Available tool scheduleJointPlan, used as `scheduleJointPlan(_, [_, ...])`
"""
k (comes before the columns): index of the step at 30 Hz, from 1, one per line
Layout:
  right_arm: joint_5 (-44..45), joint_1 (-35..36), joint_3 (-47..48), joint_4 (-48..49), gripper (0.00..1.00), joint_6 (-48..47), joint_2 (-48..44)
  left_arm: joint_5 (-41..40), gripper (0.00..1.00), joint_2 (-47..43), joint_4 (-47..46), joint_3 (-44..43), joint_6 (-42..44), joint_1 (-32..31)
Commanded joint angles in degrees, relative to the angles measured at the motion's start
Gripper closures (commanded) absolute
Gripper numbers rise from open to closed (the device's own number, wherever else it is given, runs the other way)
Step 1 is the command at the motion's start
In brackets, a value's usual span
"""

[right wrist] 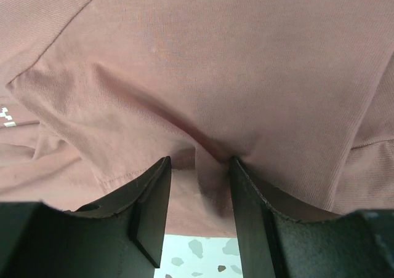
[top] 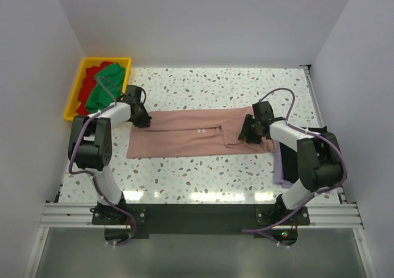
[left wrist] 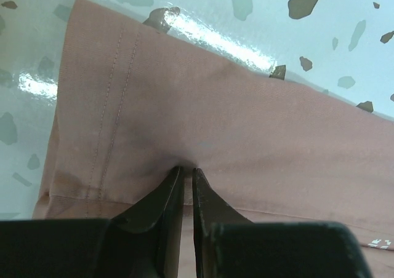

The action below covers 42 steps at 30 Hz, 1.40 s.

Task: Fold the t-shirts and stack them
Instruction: Fold the tshirt

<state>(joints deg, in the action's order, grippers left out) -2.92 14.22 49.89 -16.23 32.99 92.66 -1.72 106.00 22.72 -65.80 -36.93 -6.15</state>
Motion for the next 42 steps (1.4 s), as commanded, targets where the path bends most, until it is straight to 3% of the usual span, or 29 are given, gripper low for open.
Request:
scheduleJointPlan(1, [-0.07,0.28,-1.46,2.43,0.53,0.67,0.41,-2.24,0.84,2.55,1.01,1.11,0.63,1.23])
scheduleJointPlan(5, [1.33,0.2,3.53,0.76,0.53,0.32,4.88,-3.11,0.88,0.98,1.89,4.09,-1.03,1.23])
scheduleJointPlan(11, [4.13,-0.95,23.64,-7.38,0.52,-2.05,19.7,-1.46,0.89,-8.32,-1.01,15.51,-5.78,1.23])
scheduleJointPlan(17, [8.19,-1.03,56.68,-19.7,0.52,-10.82,37.65,3.19,0.89,-20.27,-5.04,28.34,-11.13,-0.61])
scheduleJointPlan(18, [8.19,-0.95,65.68,-20.85,0.52,-11.98,43.25,3.38,0.89,-21.52,-5.4,29.75,-12.11,-2.79])
scheduleJointPlan(20, [6.97,-1.03,74.69,-24.36,0.52,-15.48,48.9,3.65,0.89,-24.76,-5.58,32.83,-15.26,-6.22])
scheduleJointPlan(21, [6.0,-1.03,83.79,-25.86,0.52,-16.37,53.98,3.39,0.88,-25.74,-5.58,34.49,-16.76,-10.76])
scheduleJointPlan(23, [4.07,-0.95,92.8,-26.75,0.49,-18.91,58.23,4.35,0.88,-27.59,-6.28,36.17,-21.05,-17.01])
scheduleJointPlan(29, [-1.3,-0.95,85.47,-14.01,0.37,-20.34,57.54,9.27,0.85,-30.67,-9.8,40.05,-23.9,-21.36])
scheduleJointPlan(36, [-1.74,-0.77,86.97,-13.92,0.35,-17.88,52.9,4.54,0.67,-33.13,-2.51,26.02,-11.25,-21.36])
scheduleJointPlan(39, [0.98,-0.86,84.24,-13.92,0.29,-15.25,46.92,2.69,0.66,-32.87,-0.75,21.61,-6.85,-21.36])
scheduleJointPlan(42, [1.86,-0.77,80.55,-14.36,0.3,-11.64,41.73,2.86,0.67,-30.68,-0.05,19.14,-3.86,-21.27])
